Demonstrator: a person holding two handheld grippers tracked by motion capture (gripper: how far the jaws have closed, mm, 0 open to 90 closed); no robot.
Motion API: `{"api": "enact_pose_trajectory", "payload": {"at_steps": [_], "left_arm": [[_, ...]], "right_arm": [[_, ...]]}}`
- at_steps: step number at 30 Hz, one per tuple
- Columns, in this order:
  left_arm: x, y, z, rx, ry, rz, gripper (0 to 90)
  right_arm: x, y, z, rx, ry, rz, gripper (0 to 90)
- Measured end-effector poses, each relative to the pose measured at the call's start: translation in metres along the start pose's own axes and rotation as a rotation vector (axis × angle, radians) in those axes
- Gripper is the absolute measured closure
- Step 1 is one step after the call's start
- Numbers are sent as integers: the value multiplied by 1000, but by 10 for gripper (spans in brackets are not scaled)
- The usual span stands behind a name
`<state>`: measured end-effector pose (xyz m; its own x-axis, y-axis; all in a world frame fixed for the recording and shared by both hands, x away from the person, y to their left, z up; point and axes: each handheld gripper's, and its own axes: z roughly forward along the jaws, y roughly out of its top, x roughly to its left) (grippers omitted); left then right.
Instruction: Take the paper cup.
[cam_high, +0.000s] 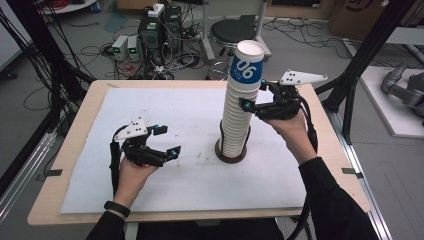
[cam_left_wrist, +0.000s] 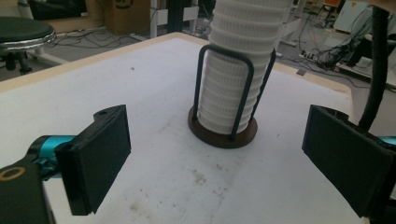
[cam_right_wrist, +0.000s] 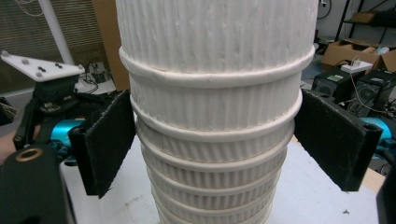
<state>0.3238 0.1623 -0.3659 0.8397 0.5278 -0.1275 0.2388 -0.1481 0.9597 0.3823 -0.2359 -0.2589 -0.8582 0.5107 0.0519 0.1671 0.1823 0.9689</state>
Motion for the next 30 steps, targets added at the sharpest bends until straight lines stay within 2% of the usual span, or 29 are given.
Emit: {"api": "enact_pose_trajectory", "payload": {"at_steps": [6, 15, 19, 25, 30], "left_arm": [[-4, 30, 1, -44, -61, -11, 79], [-14, 85, 7, -62, -78, 46, 79], [-15, 102, 11, -80, -88, 52, 79], [-18, 132, 23, -106, -113, 60, 79], [-25, 160, 35, -110, -121, 96, 79]], "right_arm": [[1, 0, 0, 0, -6, -7, 143], [2, -1, -1, -5, -10, -10, 144], [2, 0, -2, -3, -11, -13, 144], [3, 0, -1, -2, -14, -12, 144], [3, -1, -1, -4, -15, -14, 145]]}}
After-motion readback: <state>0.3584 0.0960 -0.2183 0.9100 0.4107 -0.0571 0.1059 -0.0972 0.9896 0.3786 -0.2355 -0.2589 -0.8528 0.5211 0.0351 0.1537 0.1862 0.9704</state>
